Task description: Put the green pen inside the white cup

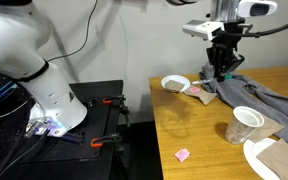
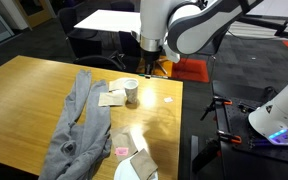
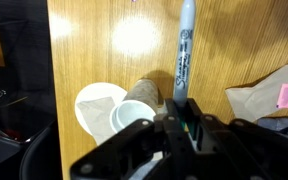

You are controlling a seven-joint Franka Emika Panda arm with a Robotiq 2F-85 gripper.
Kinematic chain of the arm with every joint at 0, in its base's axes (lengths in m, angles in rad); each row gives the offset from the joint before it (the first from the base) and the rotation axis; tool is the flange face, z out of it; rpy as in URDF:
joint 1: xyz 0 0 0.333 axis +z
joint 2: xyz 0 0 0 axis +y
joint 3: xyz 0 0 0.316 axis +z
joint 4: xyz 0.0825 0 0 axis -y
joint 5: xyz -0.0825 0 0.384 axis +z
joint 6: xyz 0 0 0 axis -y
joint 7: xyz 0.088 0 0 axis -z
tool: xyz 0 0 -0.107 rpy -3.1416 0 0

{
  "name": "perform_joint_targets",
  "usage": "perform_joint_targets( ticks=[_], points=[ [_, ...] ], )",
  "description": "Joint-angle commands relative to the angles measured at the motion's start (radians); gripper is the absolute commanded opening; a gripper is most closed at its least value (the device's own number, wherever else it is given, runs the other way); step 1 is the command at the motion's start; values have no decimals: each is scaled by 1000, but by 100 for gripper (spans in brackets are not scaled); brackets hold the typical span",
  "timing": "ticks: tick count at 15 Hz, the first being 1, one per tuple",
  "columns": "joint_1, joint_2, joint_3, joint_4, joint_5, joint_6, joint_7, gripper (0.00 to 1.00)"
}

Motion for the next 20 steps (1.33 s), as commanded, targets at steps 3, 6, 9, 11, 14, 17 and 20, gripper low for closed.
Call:
perform_joint_targets(
  ticks=[3, 6, 9, 11, 14, 17, 20],
  points=[
    [23, -10, 48, 59, 18, -127, 15, 4],
    [31, 3, 74, 80, 48, -132, -4, 4],
    [46, 20, 97, 104, 68, -136, -3, 4],
    [54, 37, 109, 124, 79, -141, -1, 4],
    [57, 30, 108, 97, 65, -104, 3, 4],
    [60, 38, 109, 99, 66, -103, 3, 15],
    [59, 38, 107, 99, 66, -103, 3, 15]
  ],
)
